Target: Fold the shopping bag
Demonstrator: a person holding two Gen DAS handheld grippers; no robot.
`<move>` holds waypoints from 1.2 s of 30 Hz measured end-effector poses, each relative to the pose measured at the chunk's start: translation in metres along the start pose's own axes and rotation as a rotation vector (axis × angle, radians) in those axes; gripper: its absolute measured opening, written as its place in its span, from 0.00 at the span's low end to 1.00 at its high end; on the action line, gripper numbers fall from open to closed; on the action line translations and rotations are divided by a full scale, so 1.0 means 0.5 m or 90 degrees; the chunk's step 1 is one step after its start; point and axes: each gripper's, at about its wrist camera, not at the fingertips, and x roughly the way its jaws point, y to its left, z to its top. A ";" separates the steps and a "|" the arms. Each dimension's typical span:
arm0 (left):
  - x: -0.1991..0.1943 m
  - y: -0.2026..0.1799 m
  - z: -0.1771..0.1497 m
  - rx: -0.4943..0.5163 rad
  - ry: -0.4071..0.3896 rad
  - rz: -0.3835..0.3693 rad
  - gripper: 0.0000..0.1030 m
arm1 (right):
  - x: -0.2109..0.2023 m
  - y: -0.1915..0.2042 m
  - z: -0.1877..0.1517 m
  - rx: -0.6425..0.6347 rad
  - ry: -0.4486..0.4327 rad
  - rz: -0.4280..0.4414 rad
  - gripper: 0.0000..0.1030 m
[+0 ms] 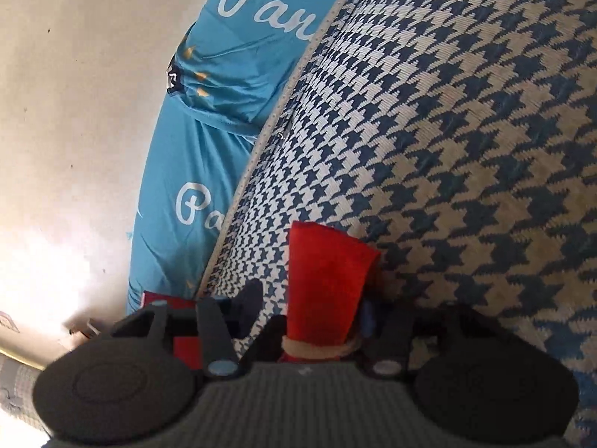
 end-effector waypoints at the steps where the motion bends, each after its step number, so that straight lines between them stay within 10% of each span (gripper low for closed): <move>1: -0.004 0.002 -0.001 -0.001 0.000 0.000 1.00 | 0.002 0.005 -0.002 -0.018 0.001 -0.005 0.47; 11: -0.050 0.028 -0.020 -0.020 -0.016 -0.002 1.00 | 0.015 0.059 -0.026 -0.203 -0.017 -0.057 0.24; 23: -0.115 0.066 -0.018 -0.113 -0.050 -0.009 1.00 | -0.007 0.130 -0.047 -0.316 -0.037 -0.030 0.24; 36: -0.254 0.056 0.011 -0.053 -0.102 0.010 1.00 | -0.103 0.248 -0.103 -0.506 -0.066 0.045 0.23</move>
